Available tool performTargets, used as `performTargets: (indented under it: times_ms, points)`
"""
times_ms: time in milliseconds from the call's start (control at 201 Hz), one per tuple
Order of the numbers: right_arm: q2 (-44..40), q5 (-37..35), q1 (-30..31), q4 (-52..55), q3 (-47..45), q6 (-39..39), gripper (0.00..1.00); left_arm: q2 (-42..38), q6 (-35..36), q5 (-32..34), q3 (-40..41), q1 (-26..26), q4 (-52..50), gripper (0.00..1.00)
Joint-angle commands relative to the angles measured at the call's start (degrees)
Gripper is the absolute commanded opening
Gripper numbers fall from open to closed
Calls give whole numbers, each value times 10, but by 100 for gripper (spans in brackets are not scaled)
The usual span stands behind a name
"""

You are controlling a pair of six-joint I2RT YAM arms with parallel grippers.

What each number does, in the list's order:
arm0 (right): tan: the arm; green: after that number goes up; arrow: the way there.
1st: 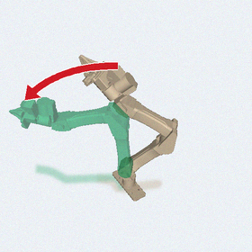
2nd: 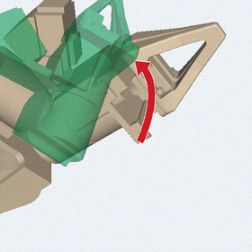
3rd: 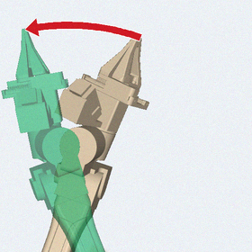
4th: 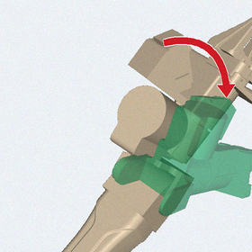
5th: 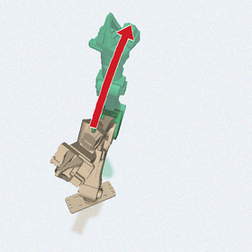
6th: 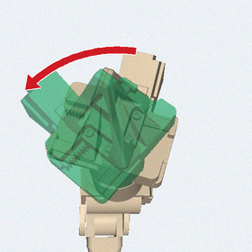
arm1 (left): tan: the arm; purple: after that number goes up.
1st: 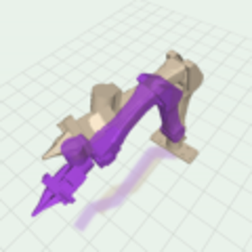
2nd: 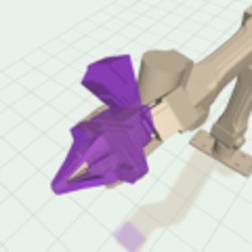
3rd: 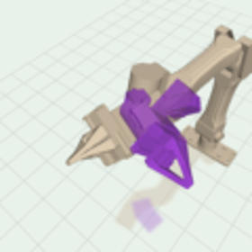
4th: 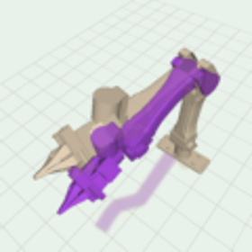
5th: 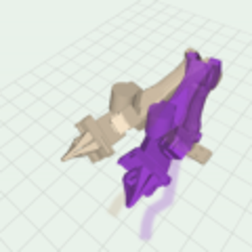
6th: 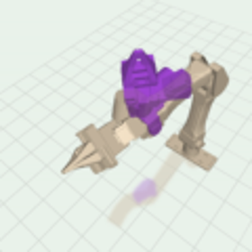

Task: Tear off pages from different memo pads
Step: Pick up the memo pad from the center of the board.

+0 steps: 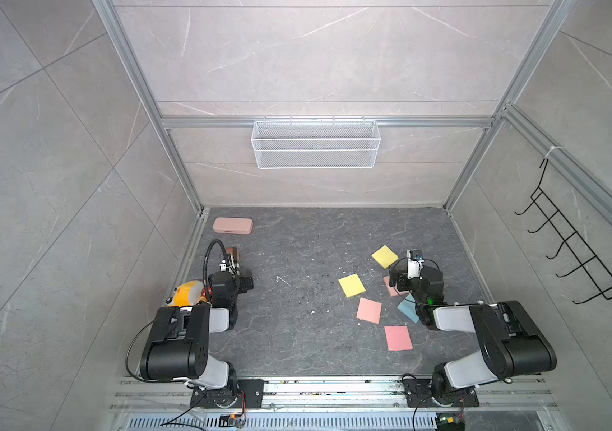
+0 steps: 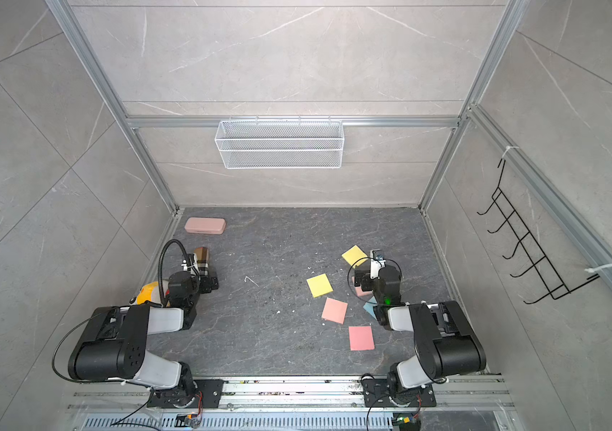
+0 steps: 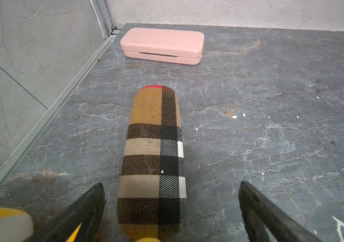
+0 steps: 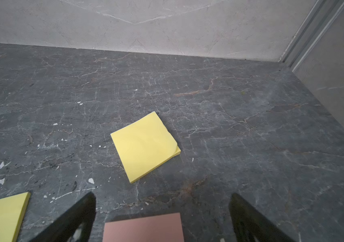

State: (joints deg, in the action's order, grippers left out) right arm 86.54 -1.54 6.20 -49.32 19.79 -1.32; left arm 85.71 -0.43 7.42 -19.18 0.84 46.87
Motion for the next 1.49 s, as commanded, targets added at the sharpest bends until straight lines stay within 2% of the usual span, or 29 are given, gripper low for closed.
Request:
performTargets:
  times_ms: [0, 1265, 1325, 1385, 1490]
  points:
    - [3, -10, 2, -13, 6, -3, 99, 3, 6, 4, -8, -1, 32, 100]
    - [6, 6, -7, -2, 12, 5, 99, 4, 5, 3, -8, 0, 32, 100]
    - [5, 5, -7, -2, 13, 4, 99, 4, -2, -21, -16, 16, 16, 100]
    - [3, -4, -7, -5, 13, 3, 99, 2, -2, -12, -11, 16, 22, 100]
    - [-34, -59, 9, 104, 51, 4, 99, -7, 14, 32, 16, -12, 71, 100]
